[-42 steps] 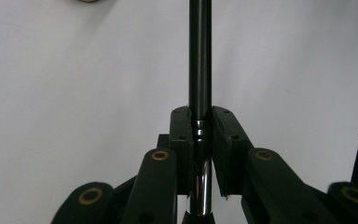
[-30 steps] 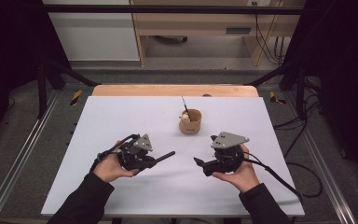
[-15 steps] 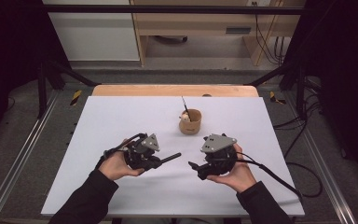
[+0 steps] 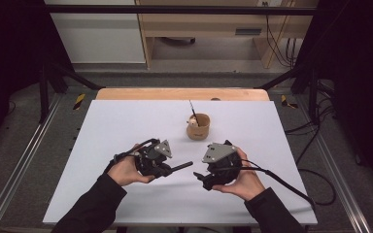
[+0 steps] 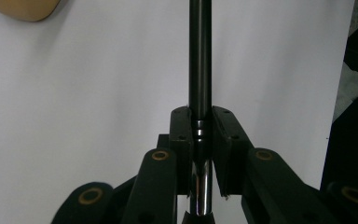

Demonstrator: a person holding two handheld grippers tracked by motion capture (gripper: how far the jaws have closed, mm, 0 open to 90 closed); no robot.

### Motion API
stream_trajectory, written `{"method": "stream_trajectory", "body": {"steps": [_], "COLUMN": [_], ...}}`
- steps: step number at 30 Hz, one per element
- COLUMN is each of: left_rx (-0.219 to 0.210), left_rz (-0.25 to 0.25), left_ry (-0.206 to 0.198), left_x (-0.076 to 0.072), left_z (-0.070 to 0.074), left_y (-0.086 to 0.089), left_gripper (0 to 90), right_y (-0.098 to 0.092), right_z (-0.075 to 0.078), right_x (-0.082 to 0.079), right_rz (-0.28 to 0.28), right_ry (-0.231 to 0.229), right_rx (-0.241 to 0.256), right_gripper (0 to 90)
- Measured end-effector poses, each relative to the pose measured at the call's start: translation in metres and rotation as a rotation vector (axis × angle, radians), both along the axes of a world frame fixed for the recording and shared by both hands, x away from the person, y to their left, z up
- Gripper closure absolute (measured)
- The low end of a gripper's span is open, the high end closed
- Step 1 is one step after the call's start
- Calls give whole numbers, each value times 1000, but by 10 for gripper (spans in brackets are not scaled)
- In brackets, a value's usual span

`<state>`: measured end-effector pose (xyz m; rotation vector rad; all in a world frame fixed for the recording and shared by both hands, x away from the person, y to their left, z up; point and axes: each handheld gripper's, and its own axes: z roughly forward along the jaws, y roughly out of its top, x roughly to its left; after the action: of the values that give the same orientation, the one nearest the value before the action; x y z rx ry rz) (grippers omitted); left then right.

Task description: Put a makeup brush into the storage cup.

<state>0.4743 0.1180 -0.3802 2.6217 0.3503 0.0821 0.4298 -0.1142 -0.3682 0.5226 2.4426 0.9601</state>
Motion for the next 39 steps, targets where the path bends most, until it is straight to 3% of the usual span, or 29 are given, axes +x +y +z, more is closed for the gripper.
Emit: {"method": "stream_trajectory", "body": {"steps": [15,19,27,39], "left_rx": [1,21,19,13], "left_rz": [-29,-49,-50,-59], "left_ry": [27,32,51,56], "left_x": [-2,-2,-3,-8], "left_z": [2,3,4,6], "left_y": [-12,-15,-18,-22], "left_gripper": [788,787,787,787], "right_y": [11,13,20,23], "right_z": [-4,-6,-12,-15], "right_x": [-3,-3,-4,-6], "right_rz": [53,70,111,152], "right_ry": [-6,7,1,-8], "right_rx": [-66,-88,-156,-176], "right_gripper": [143,160,186,247]}}
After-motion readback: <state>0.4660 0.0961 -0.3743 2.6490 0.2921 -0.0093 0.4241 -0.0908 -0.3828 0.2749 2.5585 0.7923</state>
